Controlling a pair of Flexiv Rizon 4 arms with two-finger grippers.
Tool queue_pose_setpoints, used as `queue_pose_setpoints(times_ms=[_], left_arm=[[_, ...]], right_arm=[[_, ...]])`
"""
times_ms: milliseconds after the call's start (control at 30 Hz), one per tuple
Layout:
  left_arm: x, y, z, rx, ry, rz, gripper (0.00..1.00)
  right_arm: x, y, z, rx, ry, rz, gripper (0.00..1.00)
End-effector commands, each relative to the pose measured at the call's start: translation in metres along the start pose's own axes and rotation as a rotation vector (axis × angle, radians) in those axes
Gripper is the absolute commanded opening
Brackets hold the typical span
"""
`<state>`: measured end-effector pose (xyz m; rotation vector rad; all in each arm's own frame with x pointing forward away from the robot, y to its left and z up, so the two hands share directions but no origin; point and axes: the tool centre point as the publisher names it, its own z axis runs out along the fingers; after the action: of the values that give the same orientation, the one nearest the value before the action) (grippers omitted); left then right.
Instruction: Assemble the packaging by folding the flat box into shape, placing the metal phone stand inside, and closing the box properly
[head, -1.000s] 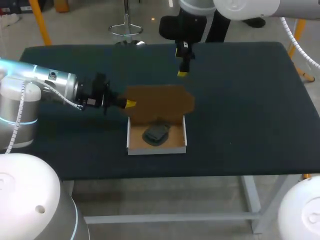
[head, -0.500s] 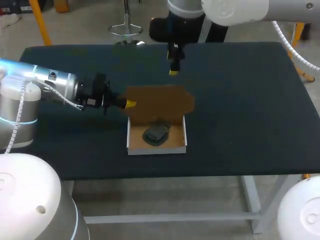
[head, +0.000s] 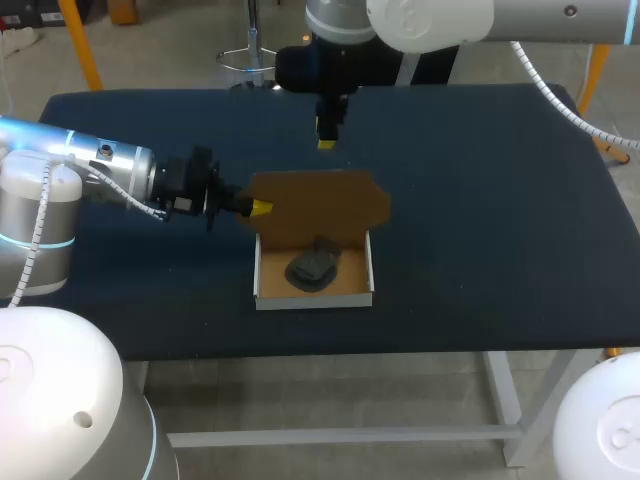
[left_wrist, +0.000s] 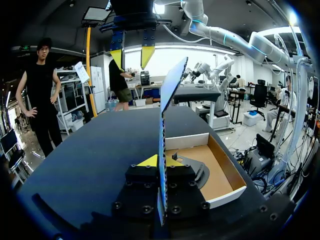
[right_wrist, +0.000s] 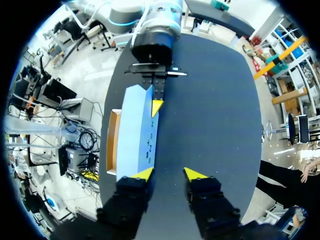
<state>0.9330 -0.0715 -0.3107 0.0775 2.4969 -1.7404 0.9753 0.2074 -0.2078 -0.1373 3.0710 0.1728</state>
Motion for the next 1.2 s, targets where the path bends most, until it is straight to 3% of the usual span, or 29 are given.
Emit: queue_pose_setpoints(times_ms=[33,500,1200], left_arm=[[0.001,0.002,0.001,0.000,0.001,0.000,0.00],[0.001,0.002,0.001,0.000,0.001,0.000,0.00],[0.001,0.002,0.001,0.000,0.001,0.000,0.00]], right_arm=[[-0.004,0.009,0.004,0.024,0.020,-0.002,0.39],[0.016,0.019,0.012,0.030,0.035,-0.024,0.43],[0.050,0.021,0.025,0.029,0.044,-0.034,0.40]])
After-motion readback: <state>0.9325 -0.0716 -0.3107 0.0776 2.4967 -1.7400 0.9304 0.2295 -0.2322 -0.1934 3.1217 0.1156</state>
